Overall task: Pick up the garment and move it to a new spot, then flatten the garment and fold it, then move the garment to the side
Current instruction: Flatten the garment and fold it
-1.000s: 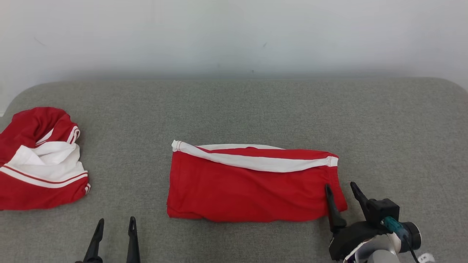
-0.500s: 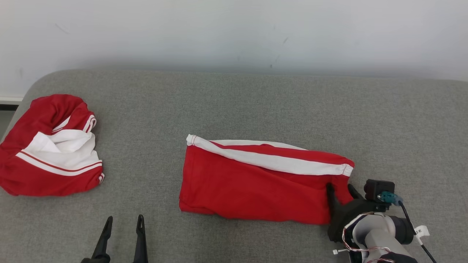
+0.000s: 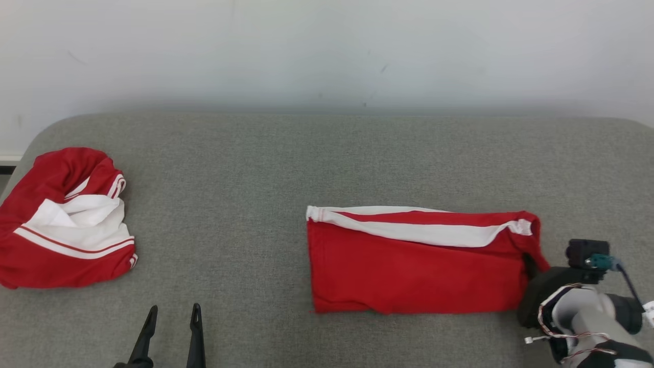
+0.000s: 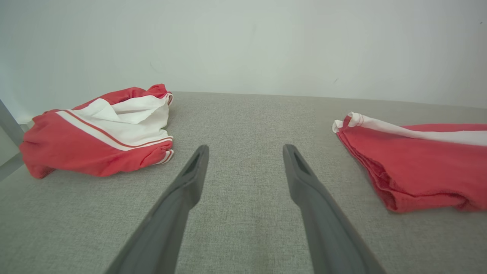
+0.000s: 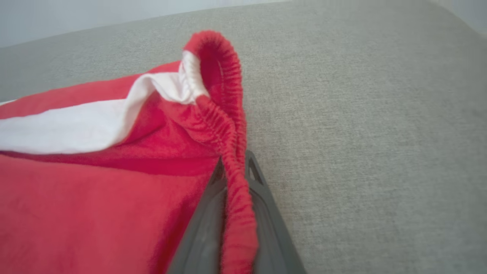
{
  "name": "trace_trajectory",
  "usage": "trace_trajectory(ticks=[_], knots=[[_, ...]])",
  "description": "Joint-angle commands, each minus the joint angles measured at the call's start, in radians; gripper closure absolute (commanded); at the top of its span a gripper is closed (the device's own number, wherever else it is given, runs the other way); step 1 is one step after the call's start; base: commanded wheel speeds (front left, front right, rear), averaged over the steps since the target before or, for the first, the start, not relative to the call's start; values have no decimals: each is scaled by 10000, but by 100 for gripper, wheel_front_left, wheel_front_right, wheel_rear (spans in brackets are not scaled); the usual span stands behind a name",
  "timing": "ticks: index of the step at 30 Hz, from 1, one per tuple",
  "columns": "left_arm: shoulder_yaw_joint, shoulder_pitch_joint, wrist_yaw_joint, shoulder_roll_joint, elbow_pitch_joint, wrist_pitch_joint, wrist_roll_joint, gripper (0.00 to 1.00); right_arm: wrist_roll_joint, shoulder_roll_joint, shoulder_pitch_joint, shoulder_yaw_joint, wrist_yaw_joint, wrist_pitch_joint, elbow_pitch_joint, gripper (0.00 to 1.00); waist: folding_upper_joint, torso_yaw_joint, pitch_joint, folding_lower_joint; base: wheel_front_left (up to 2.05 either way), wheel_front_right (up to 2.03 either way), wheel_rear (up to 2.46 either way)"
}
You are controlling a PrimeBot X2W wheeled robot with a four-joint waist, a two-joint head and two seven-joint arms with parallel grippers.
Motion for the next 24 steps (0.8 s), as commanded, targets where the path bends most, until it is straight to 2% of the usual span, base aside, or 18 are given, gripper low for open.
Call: trace_trajectory(ticks=[1, 8, 14, 19, 21, 22, 24], knots=[[45, 86, 10, -14, 22, -27, -50, 0, 189, -204, 23, 102, -30, 57, -97, 100, 0, -85, -38, 0, 0, 0, 0], [64, 185, 6, -14, 50, -27, -167, 0, 1790, -767, 268, 979, -29, 1003, -1335, 100, 0, -403, -102, 0, 0, 0, 0], [14, 123, -8, -16, 82, -27, -245, 0, 4805, -812, 647, 1389, -27, 3148, -3955, 100, 0, -577, -115, 0, 0, 0, 0], [-64, 27, -23, -14, 125, -27, -248, 0, 6304, -431, 839, 1319, -27, 4343, -5520, 100, 0, -533, -93, 0, 0, 0, 0], [-115, 15, -47, -14, 149, -27, -265, 0, 6620, -201, 894, 1290, -27, 4670, -5893, 100, 0, -463, -81, 0, 0, 0, 0], [-145, -14, -51, -13, 185, -27, -293, 0, 6854, 112, 931, 1260, -27, 4928, -6141, 100, 0, -355, -74, 0, 0, 0, 0], [-187, -58, -60, -15, 210, -27, -309, 0, 6810, 390, 862, 1242, -27, 5037, -6302, 100, 0, -216, -51, 0, 0, 0, 0]])
